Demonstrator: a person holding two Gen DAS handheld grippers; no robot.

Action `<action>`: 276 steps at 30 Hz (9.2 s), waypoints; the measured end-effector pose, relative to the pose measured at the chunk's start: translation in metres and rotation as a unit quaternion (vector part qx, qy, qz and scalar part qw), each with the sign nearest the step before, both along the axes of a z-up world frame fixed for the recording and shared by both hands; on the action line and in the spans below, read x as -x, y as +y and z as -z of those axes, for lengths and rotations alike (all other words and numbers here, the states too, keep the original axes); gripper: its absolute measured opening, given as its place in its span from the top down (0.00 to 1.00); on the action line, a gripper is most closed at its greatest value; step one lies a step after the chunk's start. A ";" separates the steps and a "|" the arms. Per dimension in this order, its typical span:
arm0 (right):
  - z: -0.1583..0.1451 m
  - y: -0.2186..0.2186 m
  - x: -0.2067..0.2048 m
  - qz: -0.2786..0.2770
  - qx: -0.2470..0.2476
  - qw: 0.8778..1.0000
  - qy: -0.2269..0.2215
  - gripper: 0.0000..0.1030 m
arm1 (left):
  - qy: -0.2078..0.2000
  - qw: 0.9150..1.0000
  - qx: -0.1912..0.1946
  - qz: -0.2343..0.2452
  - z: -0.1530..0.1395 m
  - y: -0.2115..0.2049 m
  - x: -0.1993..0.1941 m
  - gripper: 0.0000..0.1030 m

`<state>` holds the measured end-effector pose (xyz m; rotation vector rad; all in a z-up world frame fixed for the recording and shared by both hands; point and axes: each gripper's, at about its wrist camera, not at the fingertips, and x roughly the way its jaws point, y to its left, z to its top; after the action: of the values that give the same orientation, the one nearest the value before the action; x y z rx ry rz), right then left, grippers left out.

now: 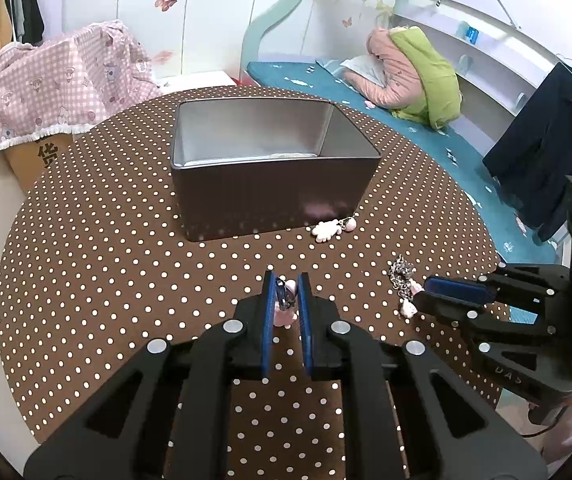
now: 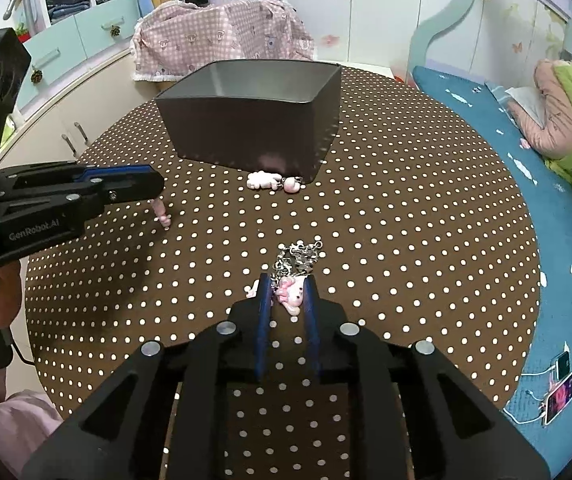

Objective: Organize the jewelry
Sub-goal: 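Carry both charms into the tin box and open both tools, then grasp the silver chain charm with the left tool while the right moves to a pink charm, then close the right tool on the pink charm while the left holds the silver chain, then carry the silver chain and pink charm into the tin box and open both tools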

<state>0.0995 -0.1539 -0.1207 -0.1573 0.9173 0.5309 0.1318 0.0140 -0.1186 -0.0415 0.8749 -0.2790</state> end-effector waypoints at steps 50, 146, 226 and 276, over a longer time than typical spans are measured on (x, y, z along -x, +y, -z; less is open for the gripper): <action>-0.015 -0.013 -0.003 0.007 -0.017 1.000 -0.014 0.77 | -0.010 1.000 0.005 -0.003 -0.004 0.012 -0.003 0.89; 0.002 -0.106 -0.031 0.089 -0.094 0.992 0.012 0.51 | 0.019 0.990 -0.098 0.102 0.030 -0.125 -0.024 0.86; -0.078 -0.019 -0.054 0.011 -0.087 0.991 -0.102 0.88 | -0.057 0.996 -0.054 0.040 -0.048 -0.018 -0.011 0.80; -0.094 0.019 -0.091 -0.028 -0.107 0.989 -0.094 0.87 | -0.115 0.993 -0.027 -0.024 -0.119 0.009 -0.061 0.95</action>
<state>0.1907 -0.1349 -0.0269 -0.0385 0.6682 0.6521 0.1932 0.0233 0.0007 0.0189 0.6504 -0.2095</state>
